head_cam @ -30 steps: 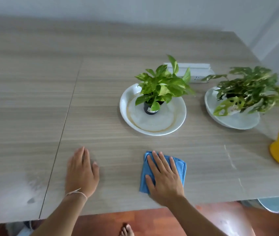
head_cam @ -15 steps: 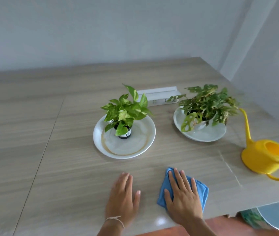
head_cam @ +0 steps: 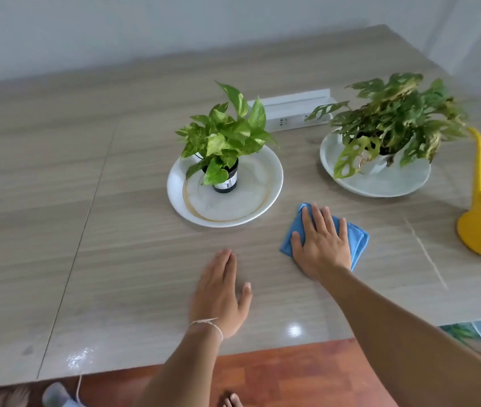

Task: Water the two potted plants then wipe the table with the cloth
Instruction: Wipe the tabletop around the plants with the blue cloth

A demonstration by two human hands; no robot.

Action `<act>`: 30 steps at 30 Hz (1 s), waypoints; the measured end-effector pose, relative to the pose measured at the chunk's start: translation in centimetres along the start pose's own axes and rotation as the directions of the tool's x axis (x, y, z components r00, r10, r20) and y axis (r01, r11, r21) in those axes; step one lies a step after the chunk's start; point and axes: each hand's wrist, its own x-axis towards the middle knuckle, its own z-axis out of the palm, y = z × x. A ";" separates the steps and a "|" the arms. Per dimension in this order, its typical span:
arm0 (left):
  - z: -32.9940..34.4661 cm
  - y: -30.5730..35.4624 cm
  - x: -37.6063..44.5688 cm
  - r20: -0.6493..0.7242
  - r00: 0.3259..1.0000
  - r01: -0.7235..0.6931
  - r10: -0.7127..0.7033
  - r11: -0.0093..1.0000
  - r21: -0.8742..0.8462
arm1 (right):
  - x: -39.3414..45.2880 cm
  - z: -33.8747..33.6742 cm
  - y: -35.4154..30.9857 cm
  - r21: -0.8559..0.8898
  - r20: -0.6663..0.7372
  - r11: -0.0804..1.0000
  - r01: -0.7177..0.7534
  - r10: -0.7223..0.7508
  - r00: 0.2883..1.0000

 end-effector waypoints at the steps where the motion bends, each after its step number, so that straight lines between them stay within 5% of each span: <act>1: 0.0 0.0 0.0 -0.001 1.000 0.000 0.000 1.000 -0.007 | 1.1 -0.1 -0.1 0.000 -0.001 1.000 0.003 -0.003 1.000; 16: 0.2 -0.2 0.1 -0.081 0.997 -0.022 0.016 0.997 -0.067 | 9.0 -0.5 -1.2 -0.041 -0.010 0.998 0.057 -0.058 0.998; 30: 0.0 0.0 0.2 -0.053 0.998 -0.031 0.025 0.993 -0.117 | -7.9 1.5 -4.1 0.062 -0.043 0.987 0.151 -0.148 0.988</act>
